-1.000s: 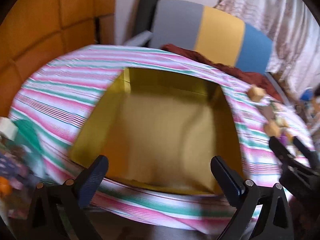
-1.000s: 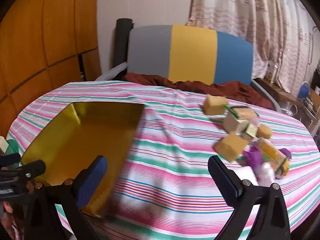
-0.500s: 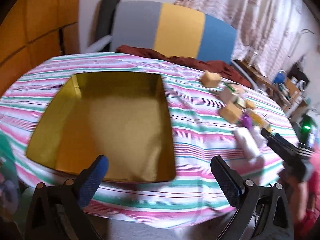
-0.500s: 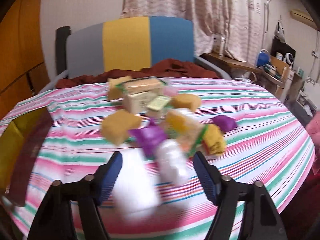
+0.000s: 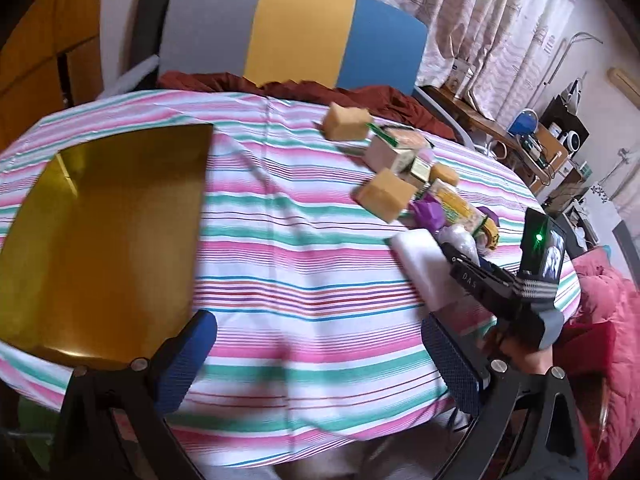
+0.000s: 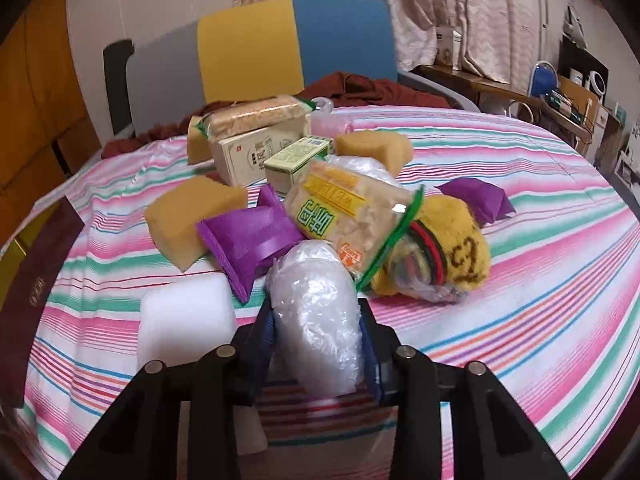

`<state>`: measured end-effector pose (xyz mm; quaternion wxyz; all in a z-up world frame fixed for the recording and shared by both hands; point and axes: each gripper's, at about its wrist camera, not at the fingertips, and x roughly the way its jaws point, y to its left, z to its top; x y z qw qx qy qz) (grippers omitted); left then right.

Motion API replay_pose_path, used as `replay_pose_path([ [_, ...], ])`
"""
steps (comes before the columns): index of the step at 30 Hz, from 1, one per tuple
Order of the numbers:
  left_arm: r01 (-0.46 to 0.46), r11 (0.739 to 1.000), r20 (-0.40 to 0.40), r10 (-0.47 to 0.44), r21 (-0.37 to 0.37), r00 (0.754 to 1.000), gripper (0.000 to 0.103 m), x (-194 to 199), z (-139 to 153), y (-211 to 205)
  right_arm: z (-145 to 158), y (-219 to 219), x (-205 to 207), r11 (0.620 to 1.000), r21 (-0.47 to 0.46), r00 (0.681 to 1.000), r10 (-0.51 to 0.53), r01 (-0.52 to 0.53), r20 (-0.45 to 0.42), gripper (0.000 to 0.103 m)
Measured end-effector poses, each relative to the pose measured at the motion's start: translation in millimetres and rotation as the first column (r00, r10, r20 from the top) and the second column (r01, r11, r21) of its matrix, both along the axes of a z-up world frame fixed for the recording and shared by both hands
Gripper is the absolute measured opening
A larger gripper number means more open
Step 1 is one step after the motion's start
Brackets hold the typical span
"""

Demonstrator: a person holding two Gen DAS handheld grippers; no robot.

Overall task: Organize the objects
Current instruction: 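Grasp the clear plastic bag with the right tool while the left tool approaches the block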

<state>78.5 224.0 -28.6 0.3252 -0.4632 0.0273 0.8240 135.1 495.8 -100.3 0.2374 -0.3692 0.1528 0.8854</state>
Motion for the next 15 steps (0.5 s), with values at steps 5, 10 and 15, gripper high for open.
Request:
replay_pose_path([
  [5, 0.007, 0.999, 0.073, -0.005, -0.031, 0.997, 0.103, -8, -20, 43, 0, 0, 22, 0.999, -0.02, 0.998, -0.039, 0.038, -0.039, 0.037],
  [10, 0.007, 0.998, 0.175, 0.003, -0.059, 0.984, 0.103, -20, -43, 93, -2, 6, 42, 0.996, 0.03, 0.996, -0.082, 0.083, -0.025, 0.037],
  [15, 0.048, 0.989, 0.197, -0.02, -0.138, 0.98, 0.103, -22, -59, 143, -3, 7, 55, 0.996, 0.049, 0.996, -0.079, 0.08, -0.03, 0.037],
])
